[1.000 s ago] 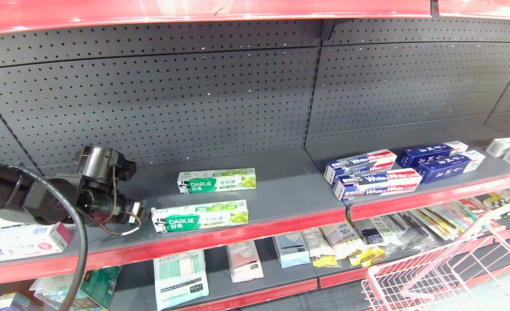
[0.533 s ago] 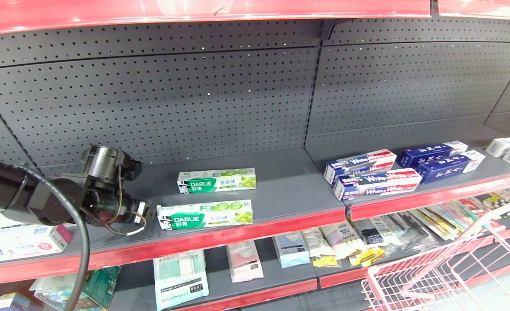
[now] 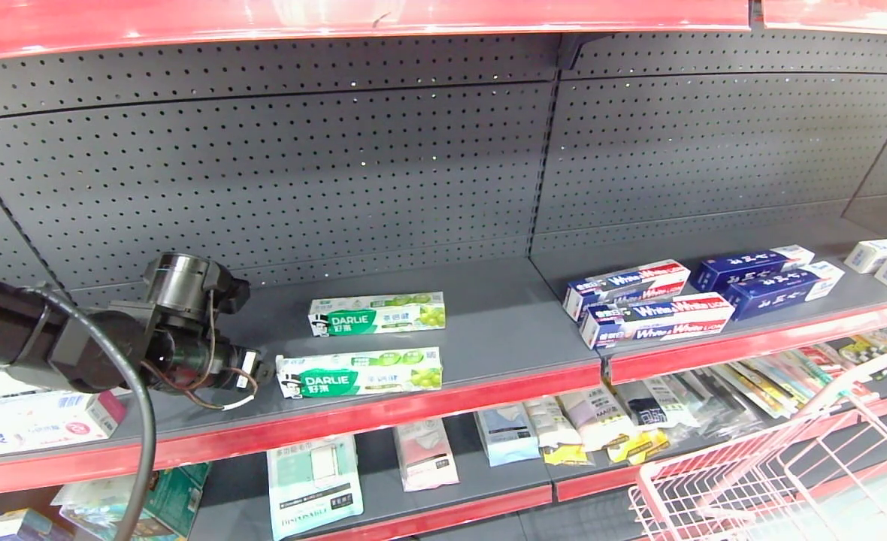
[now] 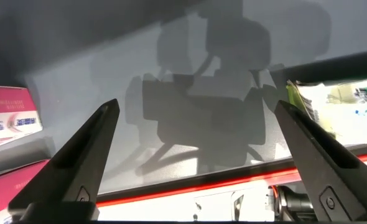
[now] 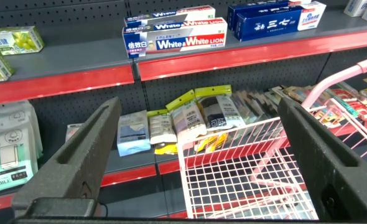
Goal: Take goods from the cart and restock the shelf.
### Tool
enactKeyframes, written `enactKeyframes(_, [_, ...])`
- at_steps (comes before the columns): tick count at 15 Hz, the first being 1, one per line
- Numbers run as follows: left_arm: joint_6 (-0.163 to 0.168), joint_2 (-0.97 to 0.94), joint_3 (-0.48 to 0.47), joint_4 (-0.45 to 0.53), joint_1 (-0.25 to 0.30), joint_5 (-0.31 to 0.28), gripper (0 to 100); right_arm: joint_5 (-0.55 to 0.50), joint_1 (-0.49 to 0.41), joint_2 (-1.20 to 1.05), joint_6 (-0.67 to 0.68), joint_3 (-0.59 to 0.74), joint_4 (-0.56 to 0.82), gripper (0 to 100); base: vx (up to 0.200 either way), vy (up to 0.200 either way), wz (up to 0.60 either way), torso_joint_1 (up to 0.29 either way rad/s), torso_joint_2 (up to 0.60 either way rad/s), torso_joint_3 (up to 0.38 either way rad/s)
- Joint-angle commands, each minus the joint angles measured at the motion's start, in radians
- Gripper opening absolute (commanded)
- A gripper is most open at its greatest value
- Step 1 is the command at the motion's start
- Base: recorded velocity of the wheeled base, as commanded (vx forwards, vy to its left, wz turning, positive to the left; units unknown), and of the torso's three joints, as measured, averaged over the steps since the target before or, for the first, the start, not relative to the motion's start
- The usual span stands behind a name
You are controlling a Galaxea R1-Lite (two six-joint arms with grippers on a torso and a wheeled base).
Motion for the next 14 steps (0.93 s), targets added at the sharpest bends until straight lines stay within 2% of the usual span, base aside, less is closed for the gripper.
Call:
enactKeyframes(1, [-0.017,-0.003,0.0,0.0,-0.013,0.001,100,0.0,0.001,0.0,0.0,0.0,0.0,100,0.0,0.0,0.0,0.0,0.0,0.0])
enactKeyframes(3, [-0.026,-0.001,0.0,0.0,-0.019,0.001,100,0.0,0.0,0.0,0.0,0.0,0.0,100,0.0,0.0,0.0,0.0,0.0,0.0])
enactKeyframes(10, [-0.025,-0.027,-0.012,0.0,-0.01,-0.001,100,0.0,0.0,0.0,0.0,0.0,0.0,100,0.0,0.0,0.0,0.0,0.0,0.0])
enactKeyframes(11, [-0.022,-0.041,-0.098,0.023,0.019,-0.005,100,0.0,0.0,0.0,0.0,0.0,0.0,100,0.0,0.0,0.0,0.0,0.0,0.0])
enactKeyframes(12, [-0.022,-0.03,-0.138,0.029,0.02,-0.007,100,0.0,0.0,0.0,0.0,0.0,0.0,100,0.0,0.0,0.0,0.0,0.0,0.0])
enactKeyframes(14, [-0.028,0.009,-0.166,0.026,0.011,-0.009,100,0.0,0.0,0.0,0.0,0.0,0.0,100,0.0,0.0,0.0,0.0,0.0,0.0])
